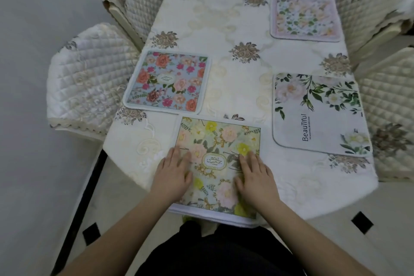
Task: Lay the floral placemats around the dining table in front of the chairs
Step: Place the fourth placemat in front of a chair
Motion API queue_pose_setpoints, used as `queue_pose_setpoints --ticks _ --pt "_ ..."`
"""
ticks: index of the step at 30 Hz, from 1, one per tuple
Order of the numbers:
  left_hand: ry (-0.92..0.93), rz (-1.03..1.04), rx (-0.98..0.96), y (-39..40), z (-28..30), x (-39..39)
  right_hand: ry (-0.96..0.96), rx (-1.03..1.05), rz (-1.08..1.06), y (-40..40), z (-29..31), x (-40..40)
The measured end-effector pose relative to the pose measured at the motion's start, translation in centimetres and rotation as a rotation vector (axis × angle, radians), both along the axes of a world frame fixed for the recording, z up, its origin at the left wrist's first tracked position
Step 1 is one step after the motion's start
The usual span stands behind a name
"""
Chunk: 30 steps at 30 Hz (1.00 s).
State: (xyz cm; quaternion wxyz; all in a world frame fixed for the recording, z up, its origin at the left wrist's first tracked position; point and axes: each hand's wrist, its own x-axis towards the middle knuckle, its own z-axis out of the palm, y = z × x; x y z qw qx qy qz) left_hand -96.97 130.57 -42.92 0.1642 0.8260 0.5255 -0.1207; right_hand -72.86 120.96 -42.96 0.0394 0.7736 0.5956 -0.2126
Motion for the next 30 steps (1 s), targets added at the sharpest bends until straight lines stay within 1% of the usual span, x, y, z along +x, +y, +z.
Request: queue_pose_setpoints --ticks 3,6,8,13,18,24,27,30 --pt "-0.023 0.089 -0.059 0.6 -1.0 -0.9 -0.003 -0.028 -0.162 -0.6 0.0 -0.7" --pt "-0.035 0.072 -0.065 1.0 -1.7 -1.6 0.018 -0.059 -0.331 -1.1 0.1 -1.2" --pt "-0.063 0.055 -0.052 1.2 -1.8 -1.9 0.034 -0.061 -0.397 -1.1 0.2 -1.5" --pt "-0.157 0.042 -0.082 1.5 -1.9 -2.4 0.081 -0.002 -0.484 -0.8 0.5 -2.9" --pt "-0.236 0.026 -0.079 1.8 -1.8 -3.3 0.124 0.143 -0.619 -0.7 1.1 -3.6" --pt "-0.39 0.06 -0.08 1.6 -0.6 -3.6 0.292 0.317 -0.66 -2.0 1.8 -4.0" --pt "-0.492 0.085 -0.092 1.4 -0.1 -3.4 0.328 0.358 -0.658 -2.4 2.1 -3.4" --pt "-0.588 0.142 -0.094 1.3 0.5 -3.2 0.412 0.392 -0.727 -2.6 2.2 -2.7"
